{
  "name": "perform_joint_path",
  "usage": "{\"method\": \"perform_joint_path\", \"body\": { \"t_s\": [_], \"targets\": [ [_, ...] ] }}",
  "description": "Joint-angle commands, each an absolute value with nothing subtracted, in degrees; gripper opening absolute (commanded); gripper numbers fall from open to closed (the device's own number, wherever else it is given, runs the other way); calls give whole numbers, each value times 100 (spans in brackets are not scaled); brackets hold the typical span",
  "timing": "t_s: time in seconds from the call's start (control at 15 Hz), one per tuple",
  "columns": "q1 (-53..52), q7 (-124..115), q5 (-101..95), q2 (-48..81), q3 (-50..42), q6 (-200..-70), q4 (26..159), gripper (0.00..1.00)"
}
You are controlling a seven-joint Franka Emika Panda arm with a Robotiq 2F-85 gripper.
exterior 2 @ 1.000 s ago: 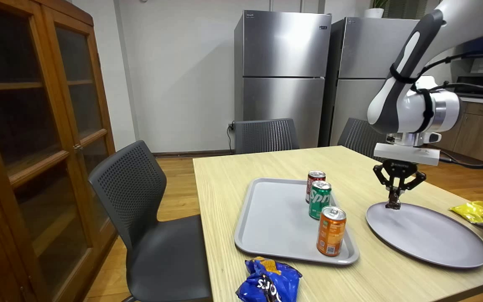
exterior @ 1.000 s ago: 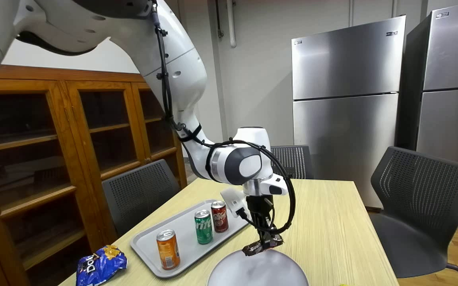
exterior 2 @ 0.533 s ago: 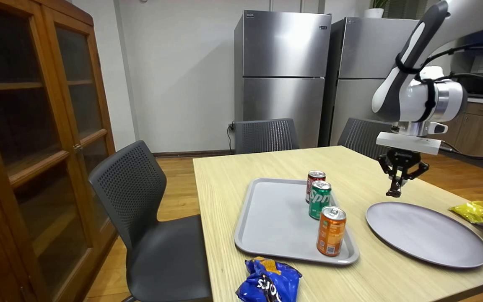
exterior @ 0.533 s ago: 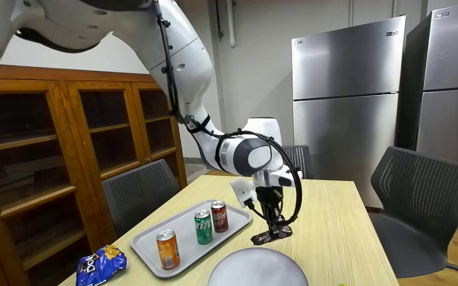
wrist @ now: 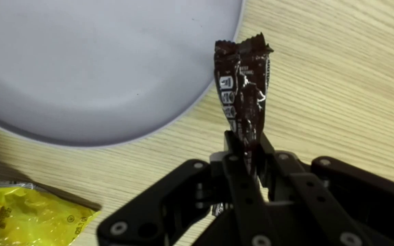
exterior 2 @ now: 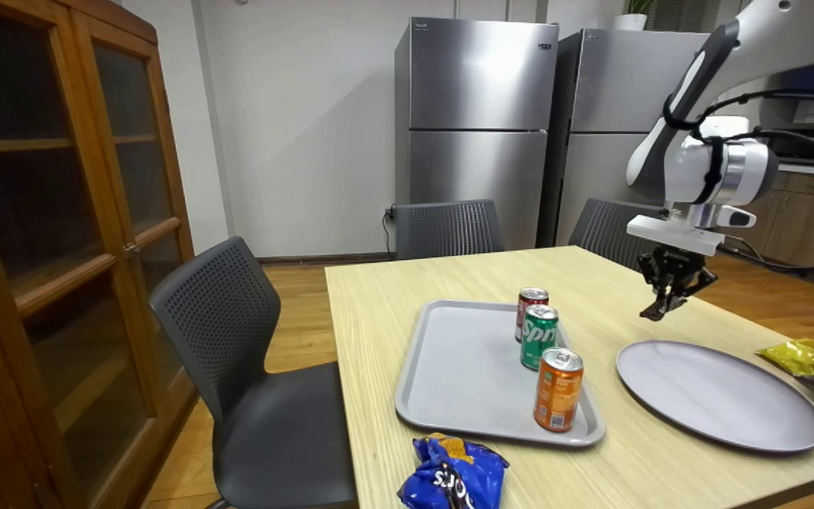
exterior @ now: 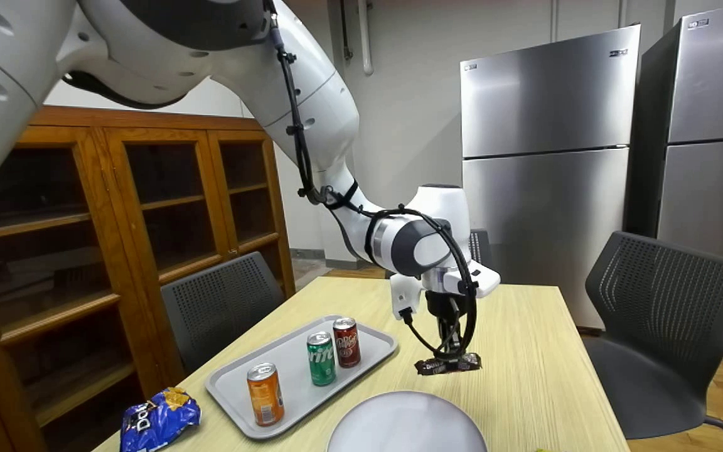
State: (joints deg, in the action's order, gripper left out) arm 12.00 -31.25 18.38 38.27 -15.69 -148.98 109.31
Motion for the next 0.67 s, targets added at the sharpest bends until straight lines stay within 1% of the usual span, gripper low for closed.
{"method": "perform_joint_path", "body": {
  "t_s": [0.0, 0.6],
  "targets": [
    [1213, -3769, 2041, 4136, -1619, -14591, 10418, 4],
    [1197, -4989, 1973, 4641, -1621, -14429, 9949, 4]
  ]
}}
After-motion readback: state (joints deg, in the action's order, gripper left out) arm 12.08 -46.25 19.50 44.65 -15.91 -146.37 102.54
